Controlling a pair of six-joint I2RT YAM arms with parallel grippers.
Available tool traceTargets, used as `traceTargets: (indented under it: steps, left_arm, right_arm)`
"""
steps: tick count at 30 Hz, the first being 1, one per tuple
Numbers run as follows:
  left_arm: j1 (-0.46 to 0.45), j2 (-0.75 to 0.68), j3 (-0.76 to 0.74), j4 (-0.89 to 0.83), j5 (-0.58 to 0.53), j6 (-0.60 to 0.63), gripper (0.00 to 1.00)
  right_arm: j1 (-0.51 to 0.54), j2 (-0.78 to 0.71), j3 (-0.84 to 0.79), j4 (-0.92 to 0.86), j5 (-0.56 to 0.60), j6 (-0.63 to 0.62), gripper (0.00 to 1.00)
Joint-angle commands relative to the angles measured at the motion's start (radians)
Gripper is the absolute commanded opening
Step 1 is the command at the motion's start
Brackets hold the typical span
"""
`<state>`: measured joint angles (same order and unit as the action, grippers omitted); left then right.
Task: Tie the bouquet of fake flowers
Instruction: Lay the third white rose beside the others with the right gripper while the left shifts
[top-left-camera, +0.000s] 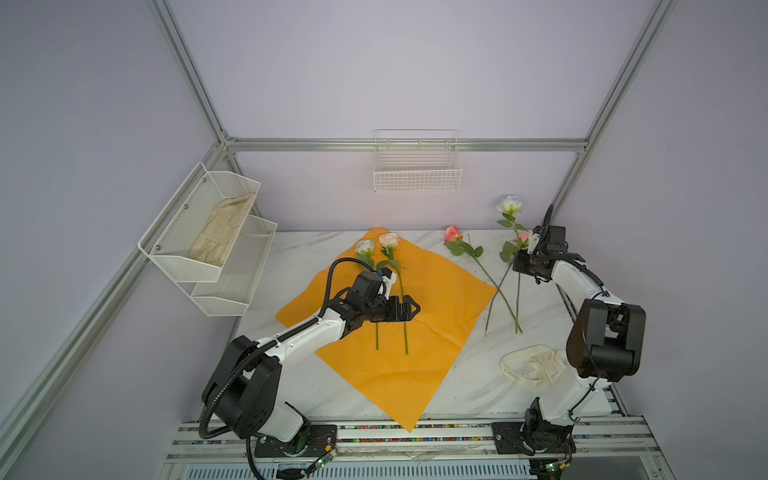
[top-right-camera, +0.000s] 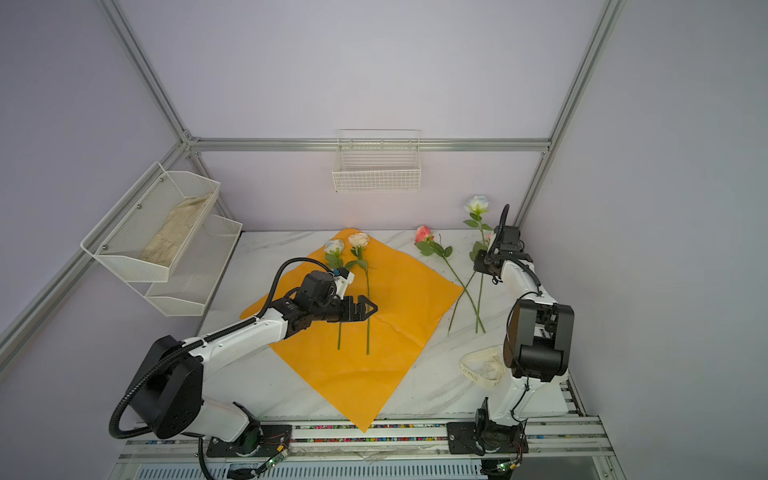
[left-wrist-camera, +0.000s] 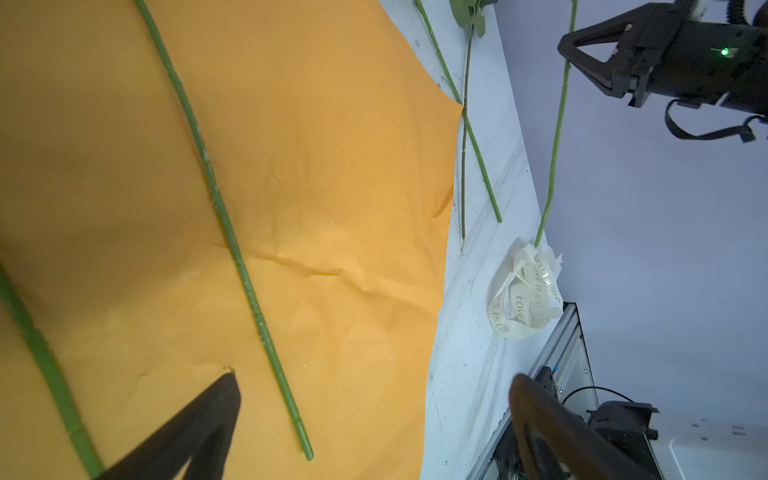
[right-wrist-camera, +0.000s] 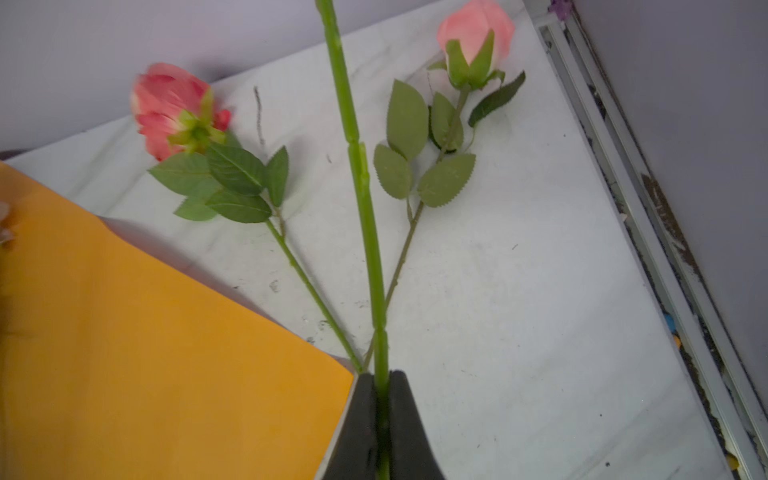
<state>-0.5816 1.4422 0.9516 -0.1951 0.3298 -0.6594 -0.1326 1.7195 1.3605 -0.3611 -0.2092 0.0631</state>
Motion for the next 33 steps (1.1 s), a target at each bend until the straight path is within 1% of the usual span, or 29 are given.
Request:
traceTargets:
  steps: [1,2,4,6,7,10,12,14,16,18,21,24,26,28,29,31,33]
  left_arm:
    - [0.013,-0.129,-0.015,-0.025,-0.15,0.022,1.0]
    - [0.02,-0.156,-0.024,-0.055,-0.201,0.01,1.0]
    - [0.032,-0.226,-0.046,-0.133,-0.341,-0.028,1.0]
    - [0.047,-0.294,-0.073,-0.215,-0.498,-0.077,1.0]
    - [0.071,-0.331,-0.088,-0.251,-0.535,-0.1,0.99]
    - [0.169,-0.428,-0.145,-0.282,-0.509,-0.111,1.0]
    - [0.222,-0.478,-0.18,-0.284,-0.48,-0.115,1.0]
    - [0.252,-0.515,-0.199,-0.293,-0.458,-0.116,1.0]
    - [0.259,-0.541,-0.208,-0.311,-0.454,-0.115,1.0]
    - [0.261,-0.557,-0.215,-0.325,-0.454,-0.118,1.0]
    - [0.261,-0.575,-0.23,-0.342,-0.451,-0.123,1.0]
    - [0.262,-0.593,-0.243,-0.351,-0.456,-0.124,1.0]
    - [0.264,-0.599,-0.249,-0.348,-0.457,-0.127,0.99]
    - [0.266,-0.598,-0.251,-0.342,-0.457,-0.126,1.0]
    - [0.266,-0.594,-0.25,-0.34,-0.456,-0.125,1.0]
    - [0.266,-0.585,-0.246,-0.333,-0.447,-0.119,1.0]
    - [0.266,-0.571,-0.242,-0.326,-0.432,-0.112,1.0]
  right_arm:
    - [0.039,-0.051,-0.034,0.022,-0.204,0.108,0.0]
    - [0.057,-0.058,-0.039,0.026,-0.21,0.141,0.0]
    - [0.12,-0.074,-0.06,0.04,-0.216,0.209,0.0]
    - [0.209,-0.081,-0.087,0.077,-0.214,0.273,0.0]
    - [0.269,-0.078,-0.099,0.1,-0.205,0.319,0.0]
    - [0.428,-0.034,-0.117,0.234,-0.187,0.463,0.0]
    - [0.518,0.018,-0.094,0.304,-0.156,0.532,0.0]
    - [0.601,0.089,-0.036,0.328,-0.119,0.56,0.0]
    - [0.672,0.175,0.041,0.327,-0.086,0.568,0.0]
    - [0.716,0.256,0.124,0.28,-0.036,0.586,0.0]
    - [0.761,0.338,0.177,0.285,0.004,0.629,0.0]
    - [0.785,0.381,0.174,0.34,0.016,0.676,0.0]
    - [0.799,0.415,0.193,0.354,0.009,0.677,0.0]
    - [0.81,0.461,0.227,0.327,-0.018,0.662,0.0]
    - [0.814,0.475,0.236,0.311,-0.013,0.655,0.01]
    - [0.817,0.489,0.236,0.283,0.0,0.645,0.05]
    - [0.817,0.477,0.215,0.297,-0.014,0.642,0.11]
